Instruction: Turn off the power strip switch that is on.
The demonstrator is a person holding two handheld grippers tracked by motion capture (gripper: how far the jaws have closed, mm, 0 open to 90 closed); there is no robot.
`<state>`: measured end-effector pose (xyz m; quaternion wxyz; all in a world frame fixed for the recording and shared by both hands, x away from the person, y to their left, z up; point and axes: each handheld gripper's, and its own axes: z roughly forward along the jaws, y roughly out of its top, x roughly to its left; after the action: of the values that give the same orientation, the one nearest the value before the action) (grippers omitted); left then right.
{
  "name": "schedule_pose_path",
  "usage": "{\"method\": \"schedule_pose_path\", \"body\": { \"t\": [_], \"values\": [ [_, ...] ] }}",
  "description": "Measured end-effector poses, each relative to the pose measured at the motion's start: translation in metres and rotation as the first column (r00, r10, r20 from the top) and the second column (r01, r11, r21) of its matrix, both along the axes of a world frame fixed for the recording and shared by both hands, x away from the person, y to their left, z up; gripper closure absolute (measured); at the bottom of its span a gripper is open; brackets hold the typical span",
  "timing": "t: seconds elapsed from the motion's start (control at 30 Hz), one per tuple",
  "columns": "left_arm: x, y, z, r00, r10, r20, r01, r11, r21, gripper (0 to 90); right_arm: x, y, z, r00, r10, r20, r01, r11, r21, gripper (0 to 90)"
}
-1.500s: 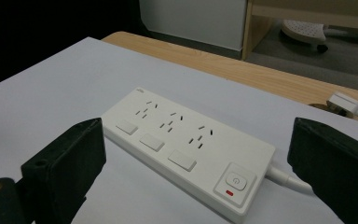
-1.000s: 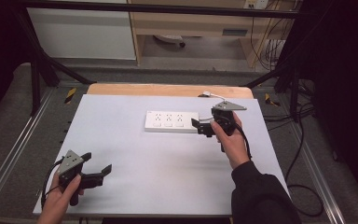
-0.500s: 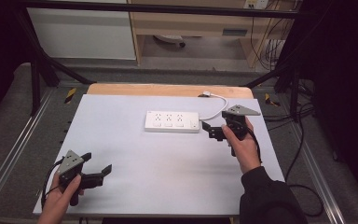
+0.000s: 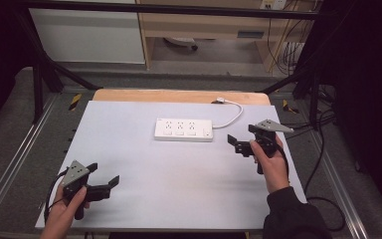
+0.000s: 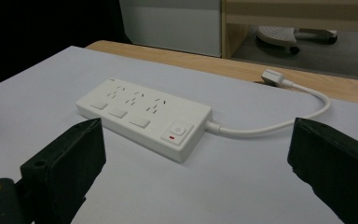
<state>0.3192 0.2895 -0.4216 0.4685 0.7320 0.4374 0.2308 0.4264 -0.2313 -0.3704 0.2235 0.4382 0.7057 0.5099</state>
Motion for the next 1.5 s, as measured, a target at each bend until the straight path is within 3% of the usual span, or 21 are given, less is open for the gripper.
{"method": "schedule_pose_path", "body": {
  "t": [0.7, 1.2, 1.5],
  "values": [
    [0.000, 0.000, -0.001, 1.0000, 0.007, -0.001, -0.007, 1.0000, 0.004, 6.0, -0.028, -0.033, -0.022, 0.9985, -0.054, -0.003, 0.055, 0.998, 0.025, 5.1],
    [0.000, 0.000, 0.000, 1.0000, 0.004, 0.001, -0.004, 1.0000, 0.000, 6.0, -0.047, -0.043, -0.045, 0.9975, -0.070, 0.008, 0.070, 0.997, -0.015, 5.5],
    [-0.001, 0.000, 0.000, 1.0000, 0.001, 0.002, -0.001, 1.0000, -0.001, 6.0, -0.049, -0.046, -0.060, 0.9966, -0.081, 0.017, 0.081, 0.996, -0.041, 4.9]
  ]
}}
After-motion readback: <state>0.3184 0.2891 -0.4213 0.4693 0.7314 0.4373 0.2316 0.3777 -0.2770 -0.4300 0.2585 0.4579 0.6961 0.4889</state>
